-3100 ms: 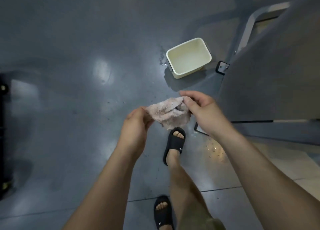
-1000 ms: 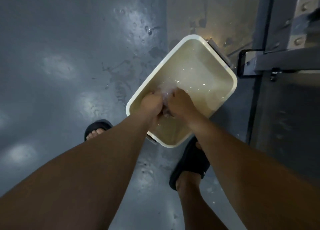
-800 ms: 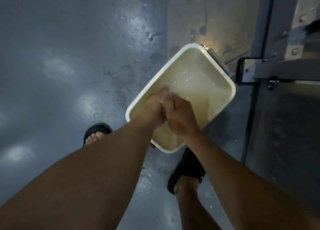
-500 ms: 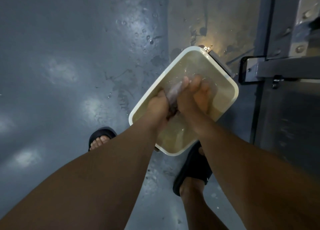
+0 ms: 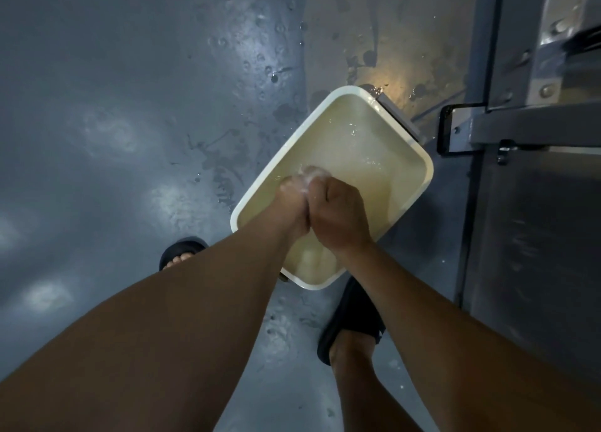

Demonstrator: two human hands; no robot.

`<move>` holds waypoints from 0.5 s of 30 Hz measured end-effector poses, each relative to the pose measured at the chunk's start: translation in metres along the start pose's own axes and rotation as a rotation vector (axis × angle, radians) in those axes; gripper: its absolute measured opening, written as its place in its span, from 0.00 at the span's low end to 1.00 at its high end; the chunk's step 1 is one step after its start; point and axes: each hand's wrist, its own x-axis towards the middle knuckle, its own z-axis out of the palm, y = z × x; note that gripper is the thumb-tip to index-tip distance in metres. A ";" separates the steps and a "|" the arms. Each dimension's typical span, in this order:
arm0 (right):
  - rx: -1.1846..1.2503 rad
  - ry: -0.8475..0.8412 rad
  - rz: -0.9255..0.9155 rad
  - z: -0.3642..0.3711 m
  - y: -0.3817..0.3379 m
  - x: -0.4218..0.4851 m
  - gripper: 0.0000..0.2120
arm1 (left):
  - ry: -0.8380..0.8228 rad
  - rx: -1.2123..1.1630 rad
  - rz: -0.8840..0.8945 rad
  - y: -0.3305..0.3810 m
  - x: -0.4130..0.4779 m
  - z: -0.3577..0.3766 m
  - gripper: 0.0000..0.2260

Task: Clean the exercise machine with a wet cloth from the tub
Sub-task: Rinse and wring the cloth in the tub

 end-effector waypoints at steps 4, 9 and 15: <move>0.024 0.000 0.067 0.002 0.011 0.032 0.19 | -0.032 0.029 -0.068 0.011 -0.004 0.004 0.19; -0.295 0.117 0.314 0.012 0.033 0.046 0.18 | -0.077 0.107 -0.107 0.013 -0.012 0.000 0.24; 0.104 -0.209 0.271 0.018 0.020 0.020 0.21 | 0.049 0.061 -0.152 0.010 -0.012 0.002 0.11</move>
